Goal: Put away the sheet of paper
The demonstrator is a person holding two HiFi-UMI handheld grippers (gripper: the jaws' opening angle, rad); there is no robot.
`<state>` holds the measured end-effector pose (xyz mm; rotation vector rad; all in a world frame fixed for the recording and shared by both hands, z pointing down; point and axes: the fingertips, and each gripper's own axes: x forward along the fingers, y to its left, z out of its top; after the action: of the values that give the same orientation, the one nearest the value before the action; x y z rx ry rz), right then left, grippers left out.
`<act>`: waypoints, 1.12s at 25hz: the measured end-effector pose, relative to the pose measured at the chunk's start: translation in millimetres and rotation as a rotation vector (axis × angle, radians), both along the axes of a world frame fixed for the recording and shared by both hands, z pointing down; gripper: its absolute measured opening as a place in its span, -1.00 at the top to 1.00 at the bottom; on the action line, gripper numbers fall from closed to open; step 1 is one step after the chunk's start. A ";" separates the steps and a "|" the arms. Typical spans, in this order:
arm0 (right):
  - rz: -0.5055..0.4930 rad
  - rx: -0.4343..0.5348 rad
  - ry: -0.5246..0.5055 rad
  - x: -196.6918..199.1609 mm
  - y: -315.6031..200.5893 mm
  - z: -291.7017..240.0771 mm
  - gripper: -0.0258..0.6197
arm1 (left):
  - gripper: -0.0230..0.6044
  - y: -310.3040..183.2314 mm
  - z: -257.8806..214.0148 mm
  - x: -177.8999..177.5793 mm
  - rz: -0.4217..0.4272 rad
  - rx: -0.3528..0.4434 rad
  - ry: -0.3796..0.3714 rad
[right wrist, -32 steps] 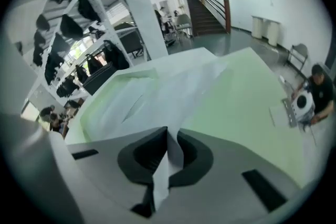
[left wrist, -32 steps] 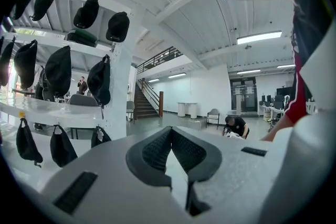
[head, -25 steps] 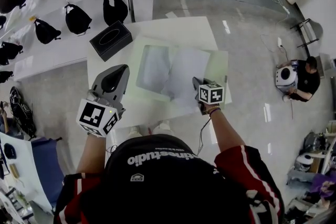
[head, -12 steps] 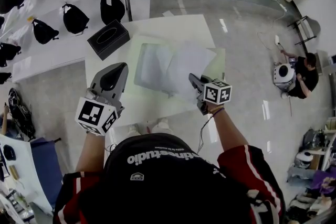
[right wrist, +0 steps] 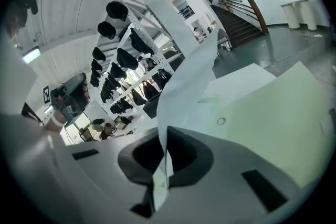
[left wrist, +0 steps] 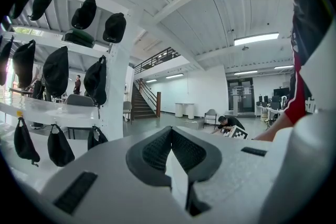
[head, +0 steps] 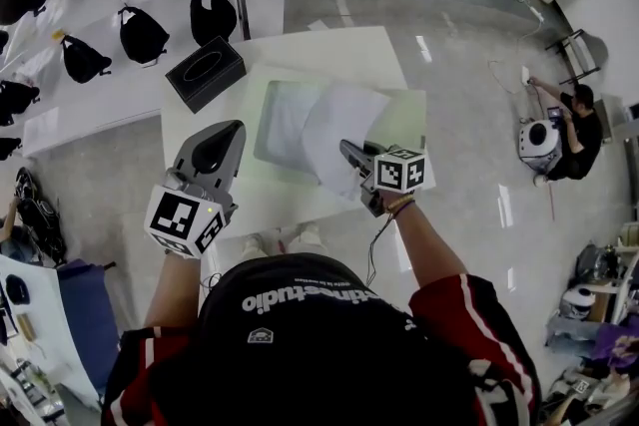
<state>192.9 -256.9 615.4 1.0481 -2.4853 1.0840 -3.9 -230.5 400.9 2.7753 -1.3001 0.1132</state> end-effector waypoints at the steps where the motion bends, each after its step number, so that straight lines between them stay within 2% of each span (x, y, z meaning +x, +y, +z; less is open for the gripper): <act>1: 0.007 -0.019 -0.008 0.6 -2.0 6.3 0.91 | 0.92 0.6 0.4 -0.6 -0.002 -0.001 -0.001; 8: 0.055 -0.103 0.031 12.0 -11.5 46.3 0.91 | 0.92 -0.1 -1.6 -10.9 -0.034 0.005 0.000; 13: 0.066 -0.133 0.027 14.5 -13.3 56.6 0.91 | 0.92 -0.6 -1.7 -15.8 -0.050 0.004 -0.004; 16: 0.041 -0.114 0.042 10.9 -13.5 55.1 0.91 | 0.92 -1.9 -1.0 -16.6 -0.052 0.003 -0.004; 21: -0.075 -0.046 0.032 -15.0 -5.7 37.6 0.91 | 0.92 -2.1 0.9 -13.3 -0.047 0.000 -0.004; 25: -0.084 -0.069 0.008 -17.5 -7.0 44.3 0.91 | 0.92 -2.8 1.6 -12.2 -0.043 -0.002 -0.005; 28: -0.056 -0.115 0.014 -8.2 -14.1 54.7 0.91 | 0.92 -3.8 1.4 -13.9 -0.046 -0.006 -0.008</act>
<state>184.7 -270.9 670.2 0.9448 -2.3949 1.1828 -17.8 -234.4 402.2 2.7408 -1.3626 0.1252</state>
